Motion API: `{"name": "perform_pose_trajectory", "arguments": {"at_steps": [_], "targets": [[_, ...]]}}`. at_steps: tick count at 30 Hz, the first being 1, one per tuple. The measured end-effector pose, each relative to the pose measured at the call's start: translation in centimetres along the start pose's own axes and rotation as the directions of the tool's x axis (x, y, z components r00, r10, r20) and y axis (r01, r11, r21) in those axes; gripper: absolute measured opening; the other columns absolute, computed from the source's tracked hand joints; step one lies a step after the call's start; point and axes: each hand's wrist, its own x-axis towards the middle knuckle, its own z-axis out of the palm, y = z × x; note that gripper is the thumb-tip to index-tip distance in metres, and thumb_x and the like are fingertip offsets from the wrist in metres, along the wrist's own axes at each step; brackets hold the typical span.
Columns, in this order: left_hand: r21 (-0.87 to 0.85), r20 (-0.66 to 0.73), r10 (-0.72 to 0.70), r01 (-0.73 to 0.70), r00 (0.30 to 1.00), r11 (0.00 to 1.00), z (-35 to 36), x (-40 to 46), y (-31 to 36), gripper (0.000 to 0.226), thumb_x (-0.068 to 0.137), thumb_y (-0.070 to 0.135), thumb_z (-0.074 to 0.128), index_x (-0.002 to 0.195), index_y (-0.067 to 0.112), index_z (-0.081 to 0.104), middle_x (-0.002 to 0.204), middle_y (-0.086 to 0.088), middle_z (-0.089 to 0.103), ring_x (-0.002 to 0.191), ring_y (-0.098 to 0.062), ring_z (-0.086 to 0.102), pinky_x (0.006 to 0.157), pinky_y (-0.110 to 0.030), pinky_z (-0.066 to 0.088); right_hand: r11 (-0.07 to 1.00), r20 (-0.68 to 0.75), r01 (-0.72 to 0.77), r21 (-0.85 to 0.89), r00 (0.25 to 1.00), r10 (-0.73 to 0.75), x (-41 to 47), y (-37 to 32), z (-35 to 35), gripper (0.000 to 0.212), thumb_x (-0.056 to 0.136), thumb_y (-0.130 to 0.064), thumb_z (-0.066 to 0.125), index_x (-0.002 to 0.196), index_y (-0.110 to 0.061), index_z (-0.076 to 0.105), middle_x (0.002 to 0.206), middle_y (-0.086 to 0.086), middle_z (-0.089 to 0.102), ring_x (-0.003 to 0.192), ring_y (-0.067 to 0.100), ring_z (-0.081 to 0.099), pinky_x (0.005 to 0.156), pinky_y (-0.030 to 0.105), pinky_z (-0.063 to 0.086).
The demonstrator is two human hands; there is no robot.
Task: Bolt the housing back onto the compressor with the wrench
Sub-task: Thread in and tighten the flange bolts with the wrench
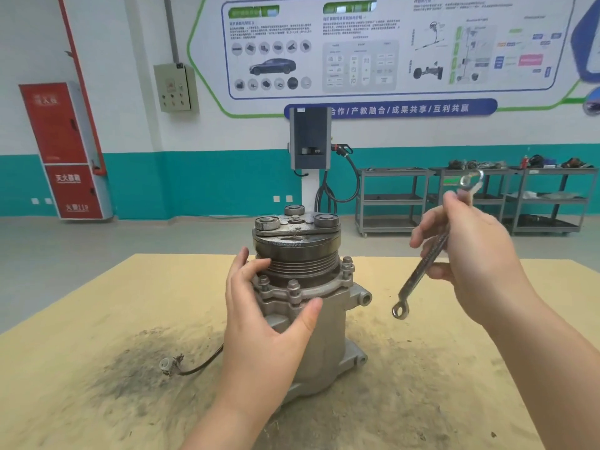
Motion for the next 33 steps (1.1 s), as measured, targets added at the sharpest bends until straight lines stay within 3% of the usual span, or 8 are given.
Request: {"name": "perform_pose_trajectory", "arguments": {"at_steps": [3,7,11,16,19,23,28,33], "targets": [[-0.058,0.002,-0.041,0.041,0.999,0.997,-0.1,-0.4,-0.4,0.062,0.084,0.018,0.075,0.107,0.062,0.039,0.148,0.035,0.03,0.135,0.018,0.031,0.116,-0.025,0.027,0.966,0.02,-0.087,0.245,0.996,0.085,-0.1,-0.5,-0.2,0.046,0.103,-0.036,0.039,0.064,-0.017,0.052,0.05,-0.004,0.056,0.062,0.015,0.053,0.055,0.032,0.046],[-0.021,0.031,-0.046,0.047,0.998,0.999,0.3,-1.5,-0.1,0.068,0.087,0.014,0.072,0.111,0.065,0.035,0.149,0.038,0.028,0.138,0.012,0.03,0.115,-0.026,0.032,0.734,0.184,-0.265,0.626,0.964,0.191,-1.3,-0.5,0.8,0.034,0.102,-0.026,0.046,0.072,-0.011,0.051,0.055,0.0,0.056,0.05,0.01,0.059,0.041,0.022,0.045],[0.015,0.075,-0.02,0.019,0.997,1.0,1.1,-2.5,0.2,0.077,0.088,0.007,0.068,0.117,0.067,0.031,0.155,0.037,0.013,0.146,0.007,0.017,0.121,-0.043,0.026,0.753,0.195,-0.244,0.612,0.968,0.155,-2.1,0.3,2.3,0.034,0.103,-0.024,0.046,0.073,-0.008,0.051,0.053,0.003,0.06,0.049,0.01,0.062,0.046,0.021,0.05],[0.024,0.101,-0.015,0.013,0.995,1.0,1.0,-3.1,0.2,0.077,0.089,0.009,0.067,0.124,0.068,0.032,0.147,0.05,0.009,0.139,0.023,0.009,0.113,-0.02,0.018,0.871,0.1,-0.099,0.481,0.993,0.058,-1.9,0.8,2.4,0.033,0.103,-0.023,0.045,0.074,-0.008,0.051,0.057,0.003,0.065,0.048,0.01,0.059,0.048,0.022,0.051],[-0.007,0.09,-0.052,0.052,0.995,0.999,0.2,-2.7,0.2,0.088,0.086,0.018,0.072,0.123,0.079,0.019,0.153,0.034,0.017,0.145,0.003,0.022,0.12,-0.04,0.027,0.928,0.084,-0.013,0.373,0.996,-0.02,-2.1,0.9,2.3,0.027,0.105,-0.025,0.039,0.085,-0.01,0.05,0.071,0.01,0.073,0.042,0.01,0.048,0.044,0.022,0.046],[0.033,0.123,-0.159,0.156,0.98,0.987,-1.0,-1.7,-0.5,0.104,0.069,0.055,0.077,0.135,0.07,-0.002,0.144,0.045,0.003,0.147,0.003,0.01,0.124,-0.043,0.02,0.891,0.084,0.011,0.454,0.995,-0.056,-2.7,1.2,2.5,0.014,0.105,-0.019,0.039,0.096,-0.012,0.048,0.063,0.007,0.07,0.036,0.011,0.046,0.038,0.023,0.042],[0.035,0.283,-0.323,0.327,0.903,0.944,-2.3,-0.6,-1.5,0.145,0.046,0.072,0.082,0.149,0.053,-0.018,0.161,0.025,0.004,0.149,-0.005,0.014,0.123,-0.047,0.021,0.853,0.086,0.077,0.517,0.986,-0.141,-3.3,2.0,2.6,0.009,0.102,-0.006,0.043,0.098,-0.014,0.042,0.06,0.003,0.063,0.043,0.014,0.051,0.043,0.026,0.046],[0.23,0.35,-0.343,0.275,0.872,0.933,-2.8,-0.1,-2.3,0.139,0.042,0.078,0.07,0.153,0.048,-0.008,0.16,0.02,0.021,0.152,-0.021,0.009,0.122,-0.054,0.017,0.713,0.05,0.424,0.558,0.841,-0.539,-5.1,3.7,2.8,0.016,0.098,-0.005,0.043,0.103,-0.02,0.039,0.072,0.005,0.065,0.048,0.022,0.056,0.051,0.03,0.05]]}}
